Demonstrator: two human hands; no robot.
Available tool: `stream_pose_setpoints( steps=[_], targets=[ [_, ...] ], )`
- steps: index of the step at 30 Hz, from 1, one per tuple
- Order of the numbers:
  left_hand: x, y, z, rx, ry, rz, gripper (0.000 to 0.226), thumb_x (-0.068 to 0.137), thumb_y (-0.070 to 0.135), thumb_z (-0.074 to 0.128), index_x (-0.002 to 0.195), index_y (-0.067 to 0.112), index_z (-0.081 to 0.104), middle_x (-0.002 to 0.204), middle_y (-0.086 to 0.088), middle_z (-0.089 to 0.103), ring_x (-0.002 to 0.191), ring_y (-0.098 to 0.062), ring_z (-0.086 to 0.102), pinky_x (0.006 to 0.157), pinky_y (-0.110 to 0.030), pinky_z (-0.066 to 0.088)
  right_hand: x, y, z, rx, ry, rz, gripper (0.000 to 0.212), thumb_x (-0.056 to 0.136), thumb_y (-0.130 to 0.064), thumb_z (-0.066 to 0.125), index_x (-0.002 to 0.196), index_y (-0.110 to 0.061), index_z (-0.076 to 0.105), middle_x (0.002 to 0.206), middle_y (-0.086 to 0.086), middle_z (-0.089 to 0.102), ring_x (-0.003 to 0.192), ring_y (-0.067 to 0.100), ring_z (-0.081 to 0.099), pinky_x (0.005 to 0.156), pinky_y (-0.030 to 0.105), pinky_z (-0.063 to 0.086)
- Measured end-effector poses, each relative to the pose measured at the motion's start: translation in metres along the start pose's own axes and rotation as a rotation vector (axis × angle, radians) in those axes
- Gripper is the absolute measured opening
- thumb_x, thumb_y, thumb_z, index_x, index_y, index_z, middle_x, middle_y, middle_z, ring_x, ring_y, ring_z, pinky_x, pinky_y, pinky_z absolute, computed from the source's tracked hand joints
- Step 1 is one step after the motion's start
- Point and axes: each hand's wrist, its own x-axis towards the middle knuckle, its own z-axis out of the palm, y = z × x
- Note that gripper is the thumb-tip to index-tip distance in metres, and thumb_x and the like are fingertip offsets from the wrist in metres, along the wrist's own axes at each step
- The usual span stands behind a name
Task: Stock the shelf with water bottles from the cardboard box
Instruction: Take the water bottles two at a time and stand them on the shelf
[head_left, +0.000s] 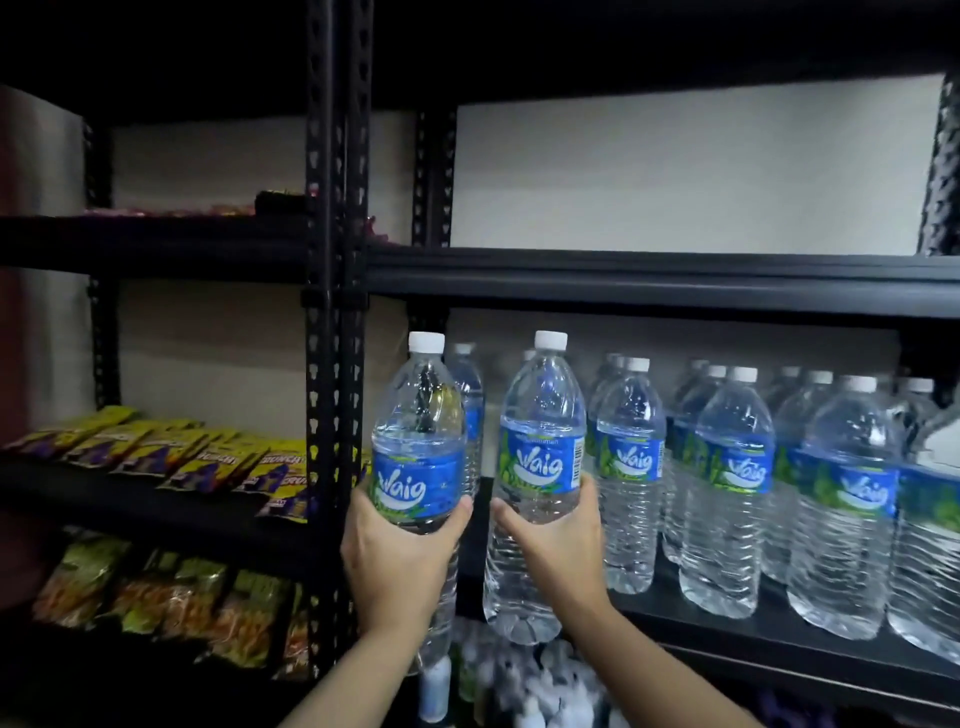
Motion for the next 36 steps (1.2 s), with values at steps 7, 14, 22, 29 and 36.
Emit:
stream_pose_setpoints(
  steps=[7,14,22,29,36],
  targets=[
    [0.028,-0.021,0.046,-0.019,-0.012,0.008,0.074,0.052,0.045,0.091,0.107,0.014,0.053,0.096,0.004,0.055,0.09,-0.015,0.048,0.079,-0.026,0.04,0.058,0.034,0.03,-0.048,0.032,0.012,0.079,0.063,-0.031,0.09,0.128,-0.018,0.046,0.098,-0.024,0.056,0.09,-0.015,0.051,0.081,0.022,0.041],
    [0.034,-0.042,0.073,0.002,-0.027,0.075,0.071,0.05,0.043,0.093,0.104,0.015,0.056,0.096,0.003,0.06,0.084,-0.01,0.047,0.077,-0.022,0.038,0.089,0.077,0.042,-0.057,0.029,0.045,0.071,0.065,-0.028,0.09,0.116,-0.028,0.041,0.095,-0.025,0.055,0.085,-0.016,0.052,0.072,0.003,0.038],
    [0.03,-0.038,0.093,-0.017,-0.019,0.078,0.071,0.049,0.041,0.094,0.103,0.018,0.054,0.093,0.01,0.052,0.084,-0.003,0.038,0.073,-0.013,0.028,0.093,0.099,0.057,-0.043,-0.004,0.064,0.091,0.053,-0.051,0.089,0.129,-0.031,0.043,0.11,-0.016,0.066,0.104,0.005,0.063,0.094,0.033,0.053],
    [0.036,-0.038,0.092,-0.002,-0.009,0.061,0.07,0.05,0.042,0.093,0.102,0.018,0.053,0.094,0.01,0.051,0.086,-0.004,0.038,0.077,-0.019,0.031,0.09,0.104,0.062,-0.034,0.012,0.09,0.093,0.053,-0.053,0.088,0.131,-0.038,0.04,0.118,-0.017,0.064,0.11,0.004,0.061,0.097,0.038,0.052],
    [0.041,-0.049,0.082,0.017,0.002,0.015,0.072,0.051,0.047,0.091,0.104,0.017,0.053,0.098,0.004,0.057,0.09,-0.011,0.046,0.083,-0.03,0.045,0.093,0.107,0.066,-0.017,-0.002,0.072,0.093,0.057,-0.045,0.087,0.135,-0.031,0.04,0.123,-0.013,0.06,0.114,0.006,0.059,0.101,0.038,0.05]
  ],
)
